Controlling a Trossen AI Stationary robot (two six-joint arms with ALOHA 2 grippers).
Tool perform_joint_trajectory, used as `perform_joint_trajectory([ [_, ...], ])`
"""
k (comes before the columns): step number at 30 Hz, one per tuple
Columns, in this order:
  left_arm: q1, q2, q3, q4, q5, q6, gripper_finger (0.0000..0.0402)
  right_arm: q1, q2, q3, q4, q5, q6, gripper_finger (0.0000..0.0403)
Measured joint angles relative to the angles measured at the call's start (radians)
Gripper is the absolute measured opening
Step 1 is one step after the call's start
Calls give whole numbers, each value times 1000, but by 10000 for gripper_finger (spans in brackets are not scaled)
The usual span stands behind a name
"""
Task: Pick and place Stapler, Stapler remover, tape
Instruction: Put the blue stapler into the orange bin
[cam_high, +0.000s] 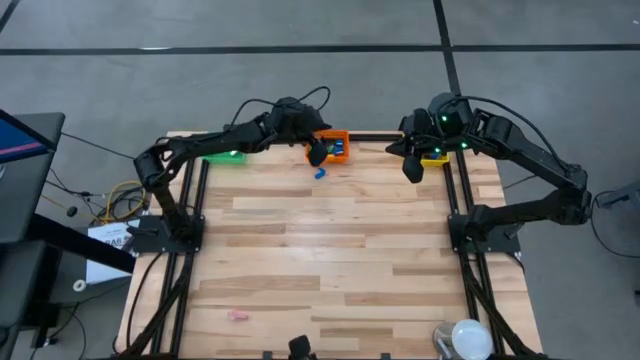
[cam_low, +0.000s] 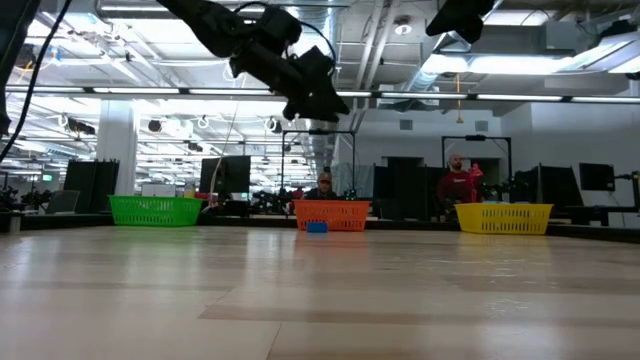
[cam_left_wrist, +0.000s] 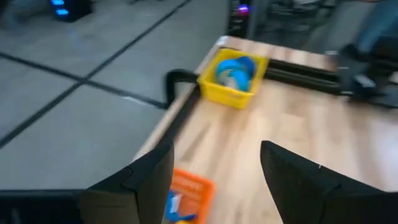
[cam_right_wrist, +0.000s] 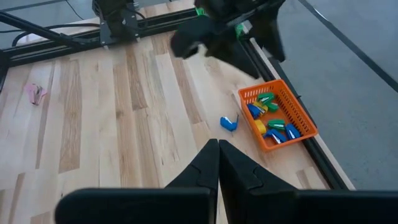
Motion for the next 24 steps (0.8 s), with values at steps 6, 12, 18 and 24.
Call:
perform_joint_trajectory([
  [6, -25, -6, -3, -6, 112, 1, 225, 0, 0, 0, 0, 0, 0, 0],
  [12, -46, -6, -32, -89, 113, 82, 225, 0, 0, 0, 0, 0, 0, 0],
  [18, -54, -5, -104, -121, 89, 149, 218, 0, 0, 0, 0, 0, 0, 0],
  [24, -54, -5, -195, -119, 86, 200, 214, 1, 0, 0, 0, 0, -24, 0],
])
